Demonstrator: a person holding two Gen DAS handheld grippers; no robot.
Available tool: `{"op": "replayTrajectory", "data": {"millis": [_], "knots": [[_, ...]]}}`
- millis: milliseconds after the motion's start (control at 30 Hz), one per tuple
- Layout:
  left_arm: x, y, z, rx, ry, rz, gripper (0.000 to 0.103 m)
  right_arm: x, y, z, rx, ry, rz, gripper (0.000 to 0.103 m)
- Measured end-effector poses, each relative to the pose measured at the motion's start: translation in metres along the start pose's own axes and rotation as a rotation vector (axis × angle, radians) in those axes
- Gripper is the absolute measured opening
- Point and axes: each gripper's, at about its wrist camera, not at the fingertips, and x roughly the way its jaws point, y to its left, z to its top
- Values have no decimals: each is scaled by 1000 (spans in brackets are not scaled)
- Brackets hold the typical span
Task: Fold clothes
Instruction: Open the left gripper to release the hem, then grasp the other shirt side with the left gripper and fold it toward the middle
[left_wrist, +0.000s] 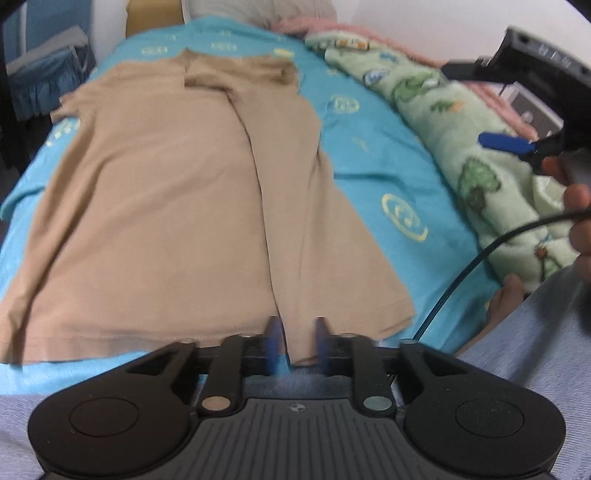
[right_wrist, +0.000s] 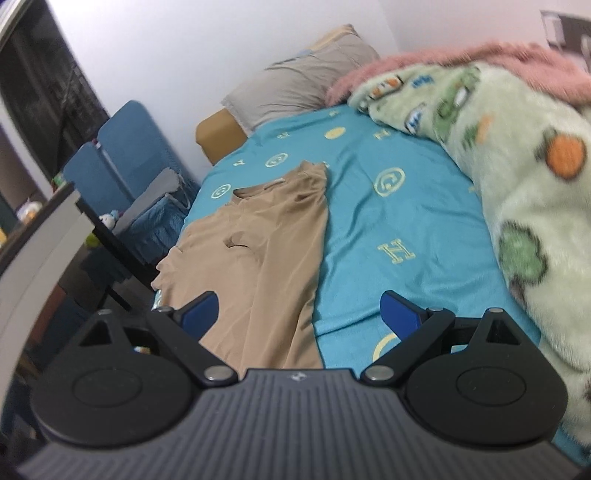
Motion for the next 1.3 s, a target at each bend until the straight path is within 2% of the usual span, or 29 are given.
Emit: {"op": "replayTrajectory", "data": {"millis": [67, 133, 267, 367, 500, 600, 733, 933, 1033, 1133, 1200, 1267, 1300], "knots": [[-12, 2, 2, 1, -47, 16, 54, -2, 7, -1, -45, -18, 3, 96], [-27, 5, 6, 15, -109, 33, 56, -4, 13, -1, -84, -43, 14, 96], [-53, 7, 19, 14, -234, 66, 75, -15, 25, -1, -132, -133, 62, 96], [-69, 3, 27, 51, -324, 84, 83, -21, 36, -4, -174, -185, 60, 96], [-77, 0, 38, 79, -395, 122, 99, -21, 50, -5, -212, -206, 40, 96], [-83, 3, 43, 70, -431, 145, 102, -25, 63, 0, -227, -224, 35, 96], [-86, 13, 47, 47, -433, 159, 103, -35, 84, 10, -253, -277, 34, 96], [-79, 37, 51, 5, -420, 179, 103, -41, 111, 39, -236, -335, 113, 96], [-67, 57, 63, -27, -388, 192, 103, -31, 117, 43, -288, -332, 104, 96], [-49, 81, 80, -40, -344, 203, 103, -12, 112, 40, -324, -312, 34, 96], [-29, 106, 97, -36, -319, 205, 103, 1, 100, 38, -289, -277, 7, 96], [-5, 138, 118, -89, -289, 229, 103, 14, 87, 36, -245, -231, 1, 96], [7, 161, 130, -171, -263, 238, 103, 20, 81, 34, -222, -208, -2, 96]]}}
